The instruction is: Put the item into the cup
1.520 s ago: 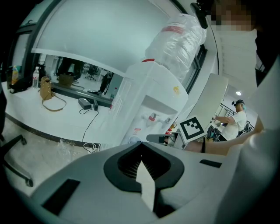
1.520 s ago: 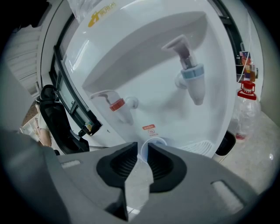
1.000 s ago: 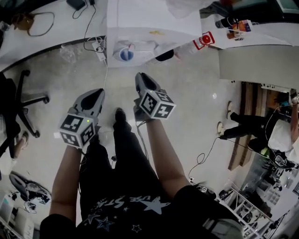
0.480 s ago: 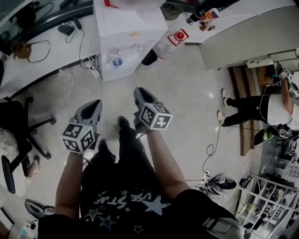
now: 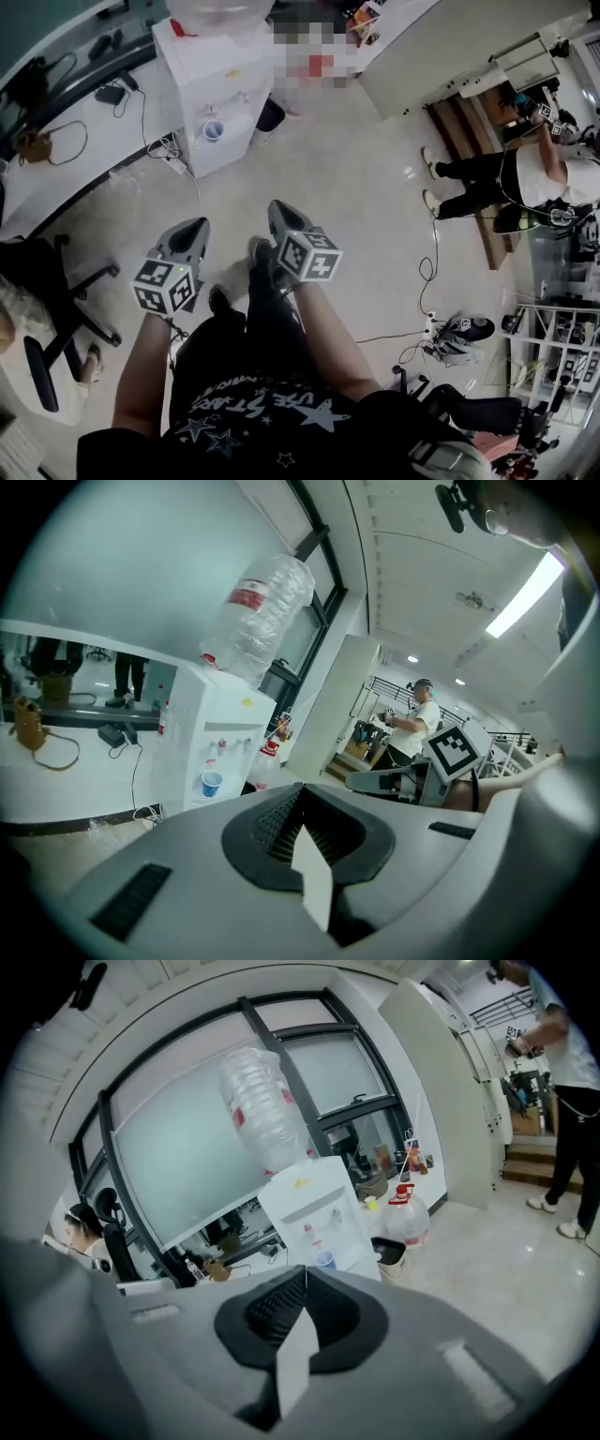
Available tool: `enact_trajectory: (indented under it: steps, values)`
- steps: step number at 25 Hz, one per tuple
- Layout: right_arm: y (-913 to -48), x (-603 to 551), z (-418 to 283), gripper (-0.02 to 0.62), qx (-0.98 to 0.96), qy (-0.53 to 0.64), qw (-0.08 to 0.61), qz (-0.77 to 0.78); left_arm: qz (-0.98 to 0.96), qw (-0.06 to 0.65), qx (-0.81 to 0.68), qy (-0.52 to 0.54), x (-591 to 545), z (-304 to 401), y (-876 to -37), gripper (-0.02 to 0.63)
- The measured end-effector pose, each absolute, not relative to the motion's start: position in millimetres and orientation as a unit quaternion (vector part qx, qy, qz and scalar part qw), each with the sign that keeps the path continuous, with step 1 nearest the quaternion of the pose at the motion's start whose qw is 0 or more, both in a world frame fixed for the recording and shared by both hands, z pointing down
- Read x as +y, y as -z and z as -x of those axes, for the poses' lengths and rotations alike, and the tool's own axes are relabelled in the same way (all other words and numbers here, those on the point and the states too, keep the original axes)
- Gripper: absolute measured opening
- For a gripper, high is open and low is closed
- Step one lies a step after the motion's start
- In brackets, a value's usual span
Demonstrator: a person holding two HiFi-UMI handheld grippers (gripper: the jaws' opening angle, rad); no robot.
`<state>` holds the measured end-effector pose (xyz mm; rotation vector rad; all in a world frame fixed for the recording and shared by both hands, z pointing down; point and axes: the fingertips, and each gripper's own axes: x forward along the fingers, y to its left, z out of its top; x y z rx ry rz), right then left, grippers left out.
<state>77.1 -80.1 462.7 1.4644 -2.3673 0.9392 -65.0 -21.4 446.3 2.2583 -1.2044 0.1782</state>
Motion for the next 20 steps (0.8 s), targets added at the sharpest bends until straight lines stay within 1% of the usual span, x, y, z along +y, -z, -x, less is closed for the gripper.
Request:
enact_trajectory:
  steps: [14,20]
  values:
    - [-440.3,-33.6,-110.9,0.002,-0.796,-0.313,0.106,-0.508,-0.852,0.286,-0.434,-0.062,7.1,36.4,-431.0,0.006]
    - [-430.8,0.5,-127.2,0.002,-0.808,-0.309,0.09,-0.494,-0.853,0.28,-0.437,-0.061,38.5,11.2,-427.6,0.006]
